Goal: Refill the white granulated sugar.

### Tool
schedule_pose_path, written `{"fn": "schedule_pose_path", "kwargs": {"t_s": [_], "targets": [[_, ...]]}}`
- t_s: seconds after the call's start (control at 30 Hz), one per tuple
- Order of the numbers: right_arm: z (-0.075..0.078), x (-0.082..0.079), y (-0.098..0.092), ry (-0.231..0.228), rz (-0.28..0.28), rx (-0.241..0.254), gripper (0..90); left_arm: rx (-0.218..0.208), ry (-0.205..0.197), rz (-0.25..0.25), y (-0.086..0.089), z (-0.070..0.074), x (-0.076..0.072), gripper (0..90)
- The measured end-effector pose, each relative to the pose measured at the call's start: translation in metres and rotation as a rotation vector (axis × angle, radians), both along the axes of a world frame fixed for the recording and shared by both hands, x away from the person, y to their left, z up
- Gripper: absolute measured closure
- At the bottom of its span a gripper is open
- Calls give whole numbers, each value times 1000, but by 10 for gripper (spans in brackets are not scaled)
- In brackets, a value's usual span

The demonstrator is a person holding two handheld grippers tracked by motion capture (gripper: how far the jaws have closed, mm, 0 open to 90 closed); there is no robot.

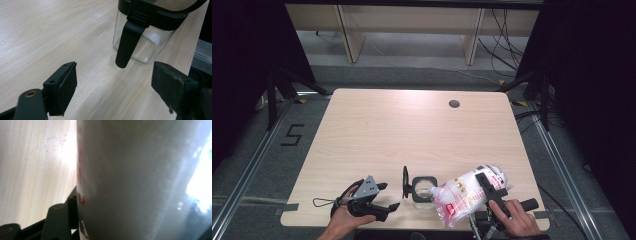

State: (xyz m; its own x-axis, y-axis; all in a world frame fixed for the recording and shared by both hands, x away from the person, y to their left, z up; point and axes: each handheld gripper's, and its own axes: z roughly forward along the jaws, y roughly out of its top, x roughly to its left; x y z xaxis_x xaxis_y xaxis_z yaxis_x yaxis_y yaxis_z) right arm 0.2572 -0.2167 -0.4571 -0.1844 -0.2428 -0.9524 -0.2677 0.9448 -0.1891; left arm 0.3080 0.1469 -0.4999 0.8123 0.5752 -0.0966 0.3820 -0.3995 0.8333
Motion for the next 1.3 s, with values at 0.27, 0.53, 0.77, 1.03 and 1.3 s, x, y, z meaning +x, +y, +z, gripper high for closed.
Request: {"fn": "schedule_pose_path", "kwargs": {"t_s": [0.27, 0.53, 0.77, 1.03, 1.3], "targets": [[-1, 4, 1, -8, -14, 13, 418, 13, 11, 11, 2, 0, 0, 202], [2, 5, 4, -20, -5, -8, 420, 2, 12, 14, 1, 0, -1, 202], [6, 5, 7, -54, 15, -54, 421, 7, 9, 11, 2, 0, 0, 202], [7, 6, 6, -50, 14, -39, 423, -8, 17, 15, 1, -1, -1, 202], [7, 8, 3, -39, 13, -31, 424, -18, 19, 18, 0, -1, -1, 202]]}}
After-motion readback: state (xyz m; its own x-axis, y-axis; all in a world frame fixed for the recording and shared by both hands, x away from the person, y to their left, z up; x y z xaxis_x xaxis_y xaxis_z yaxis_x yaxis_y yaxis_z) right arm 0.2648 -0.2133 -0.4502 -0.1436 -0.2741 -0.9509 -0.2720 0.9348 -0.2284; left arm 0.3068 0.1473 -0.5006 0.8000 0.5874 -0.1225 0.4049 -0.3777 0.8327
